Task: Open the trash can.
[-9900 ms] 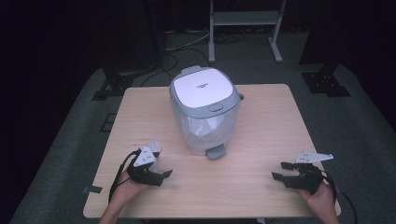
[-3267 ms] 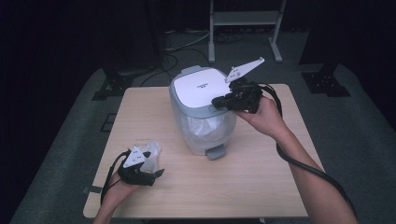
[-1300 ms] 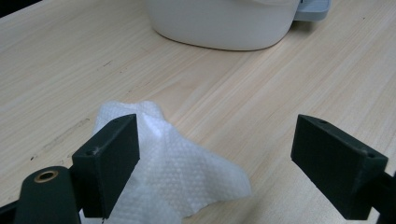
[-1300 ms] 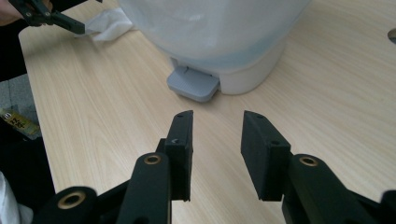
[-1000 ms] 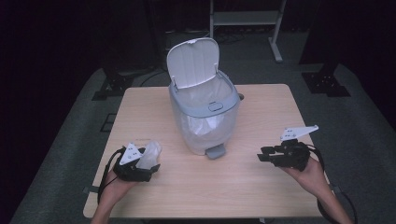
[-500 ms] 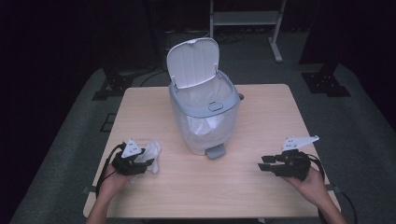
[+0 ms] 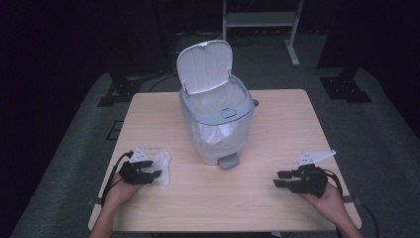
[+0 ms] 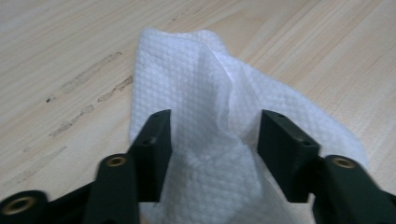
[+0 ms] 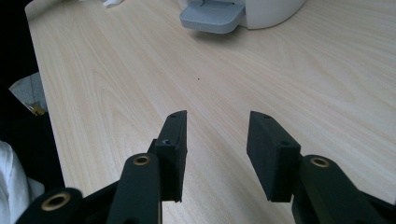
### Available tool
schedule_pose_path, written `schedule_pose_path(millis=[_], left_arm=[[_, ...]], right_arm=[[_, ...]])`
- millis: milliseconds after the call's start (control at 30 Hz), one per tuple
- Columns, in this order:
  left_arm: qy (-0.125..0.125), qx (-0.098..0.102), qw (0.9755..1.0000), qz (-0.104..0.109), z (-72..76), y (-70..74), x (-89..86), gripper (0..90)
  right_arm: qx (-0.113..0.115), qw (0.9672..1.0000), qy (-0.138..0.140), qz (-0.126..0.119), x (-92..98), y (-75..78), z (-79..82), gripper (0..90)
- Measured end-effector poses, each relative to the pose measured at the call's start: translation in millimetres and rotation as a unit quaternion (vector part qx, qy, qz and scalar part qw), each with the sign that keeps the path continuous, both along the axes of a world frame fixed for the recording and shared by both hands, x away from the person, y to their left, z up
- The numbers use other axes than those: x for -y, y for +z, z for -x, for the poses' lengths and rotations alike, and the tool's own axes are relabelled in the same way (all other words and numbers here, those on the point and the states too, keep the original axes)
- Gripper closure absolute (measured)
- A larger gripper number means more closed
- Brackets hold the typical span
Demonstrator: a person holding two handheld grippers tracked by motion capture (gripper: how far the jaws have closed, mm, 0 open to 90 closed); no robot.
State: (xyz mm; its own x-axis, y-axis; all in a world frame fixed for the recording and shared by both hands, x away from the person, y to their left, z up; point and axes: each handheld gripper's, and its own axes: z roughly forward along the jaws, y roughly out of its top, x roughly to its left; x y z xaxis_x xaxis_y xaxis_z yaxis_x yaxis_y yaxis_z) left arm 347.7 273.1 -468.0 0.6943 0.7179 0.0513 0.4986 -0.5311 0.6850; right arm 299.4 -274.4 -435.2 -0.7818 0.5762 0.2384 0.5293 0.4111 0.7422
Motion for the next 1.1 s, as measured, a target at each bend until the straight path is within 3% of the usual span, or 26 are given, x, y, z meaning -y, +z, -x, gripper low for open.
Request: schedule_pose_path(millis=[433, 533, 700, 1100], left_arm=[[-0.016, -0.002, 0.9998, 0.006, 1.4, 0.4, 1.6, 83.3], [-0.023, -0.004, 0.9997, 0.000, 1.1, 1.6, 3.2, 85.1], [-0.032, -0.008, 0.9993, 0.016, 3.7, 6.3, 3.4, 85.4], [-0.045, 0.001, 0.9986, 0.028, 9.1, 36.3, -2.7, 85.3]], right_arm=[[-0.006, 0.9999, 0.005, -0.009, -2.4, -10.1, -4.5, 50.4], [-0.007, 0.9999, 0.007, -0.012, -2.8, -11.0, -6.1, 49.8], [-0.007, 0.9998, 0.008, -0.016, -2.8, -12.5, -8.9, 46.3], [-0.004, 0.9998, 0.001, -0.018, 1.4, -11.9, -10.2, 40.6]])
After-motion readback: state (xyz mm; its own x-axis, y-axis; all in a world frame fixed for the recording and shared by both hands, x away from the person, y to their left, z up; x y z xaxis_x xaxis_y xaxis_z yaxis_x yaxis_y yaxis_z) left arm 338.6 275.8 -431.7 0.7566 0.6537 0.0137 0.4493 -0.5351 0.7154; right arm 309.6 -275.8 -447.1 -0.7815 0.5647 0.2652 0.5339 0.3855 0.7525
